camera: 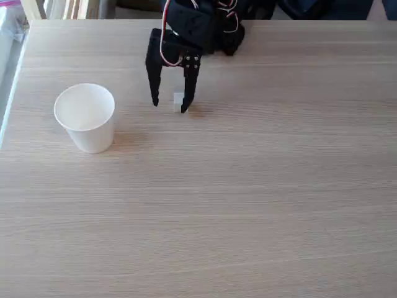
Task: Grasp a block and put it in the bin.
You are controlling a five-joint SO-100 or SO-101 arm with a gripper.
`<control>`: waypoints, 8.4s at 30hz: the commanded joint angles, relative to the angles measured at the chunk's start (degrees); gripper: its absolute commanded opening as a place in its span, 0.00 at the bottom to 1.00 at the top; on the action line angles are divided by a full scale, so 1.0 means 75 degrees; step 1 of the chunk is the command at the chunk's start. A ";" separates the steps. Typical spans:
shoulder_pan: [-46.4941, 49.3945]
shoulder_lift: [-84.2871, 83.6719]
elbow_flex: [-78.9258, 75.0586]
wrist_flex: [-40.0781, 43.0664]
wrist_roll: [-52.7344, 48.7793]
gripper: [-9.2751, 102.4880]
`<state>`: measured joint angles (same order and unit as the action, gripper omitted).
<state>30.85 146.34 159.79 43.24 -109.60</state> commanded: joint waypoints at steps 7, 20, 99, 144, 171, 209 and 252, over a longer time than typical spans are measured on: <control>-0.0270 0.0246 -0.0117 0.0199 -0.0398 0.34; -0.0094 0.0586 0.0023 0.0855 -0.0504 0.34; 0.0094 -0.0527 -0.0727 0.1652 -0.0516 0.10; 0.2016 -0.2508 -0.4020 -0.0961 -0.1699 0.18; -0.0586 0.0363 -0.2508 -0.1758 -0.0387 0.09; -0.4488 0.5941 0.2438 0.4441 0.3094 0.08; -0.4652 0.5941 0.2426 0.4418 0.3281 0.08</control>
<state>-3.69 190.72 177.28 76.46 -84.02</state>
